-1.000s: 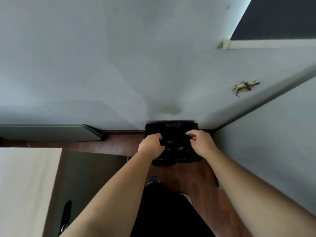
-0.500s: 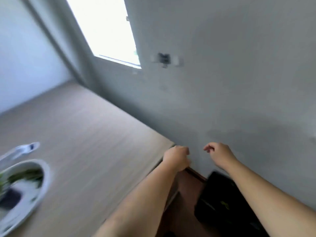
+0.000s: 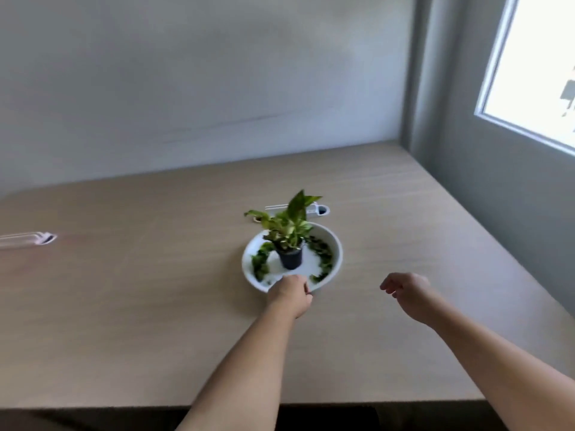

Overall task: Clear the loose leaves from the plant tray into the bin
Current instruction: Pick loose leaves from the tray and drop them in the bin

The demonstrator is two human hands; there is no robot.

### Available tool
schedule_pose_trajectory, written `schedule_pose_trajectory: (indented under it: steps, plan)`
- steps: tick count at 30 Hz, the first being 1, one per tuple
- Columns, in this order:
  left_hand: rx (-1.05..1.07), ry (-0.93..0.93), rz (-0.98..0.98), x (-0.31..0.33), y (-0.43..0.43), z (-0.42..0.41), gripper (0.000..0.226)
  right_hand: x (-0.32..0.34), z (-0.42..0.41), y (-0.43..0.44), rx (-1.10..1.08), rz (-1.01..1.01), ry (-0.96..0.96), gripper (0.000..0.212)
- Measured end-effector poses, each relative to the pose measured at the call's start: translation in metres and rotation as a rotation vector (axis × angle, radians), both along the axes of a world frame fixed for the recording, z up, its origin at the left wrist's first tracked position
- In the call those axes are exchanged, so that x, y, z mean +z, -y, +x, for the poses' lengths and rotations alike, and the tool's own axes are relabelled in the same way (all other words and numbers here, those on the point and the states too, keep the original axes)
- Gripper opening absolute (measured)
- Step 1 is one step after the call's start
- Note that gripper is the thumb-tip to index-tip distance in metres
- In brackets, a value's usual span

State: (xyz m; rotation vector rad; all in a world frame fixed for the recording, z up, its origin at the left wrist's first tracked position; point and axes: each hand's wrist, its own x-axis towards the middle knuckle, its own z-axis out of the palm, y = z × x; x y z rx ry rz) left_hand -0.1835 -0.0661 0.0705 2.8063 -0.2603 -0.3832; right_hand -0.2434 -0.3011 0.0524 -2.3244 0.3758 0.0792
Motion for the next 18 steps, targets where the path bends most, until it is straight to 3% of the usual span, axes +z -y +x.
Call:
schedule_pose_trajectory:
  steps: [6, 13, 18]
  plan:
    - [0.090, -0.058, -0.057, -0.022, -0.085, 0.083, 0.005, -0.015, 0.094, -0.099, 0.182, -0.107, -0.007, 0.026]
    - [-0.122, -0.169, 0.076, -0.078, -0.083, 0.143, 0.033, -0.055, 0.158, -0.155, 0.288, -0.139, -0.197, 0.020]
    - [-0.201, -0.110, 0.220, -0.093, -0.067, 0.157, 0.012, -0.077, 0.175, -0.170, 0.300, -0.280, -0.266, 0.020]
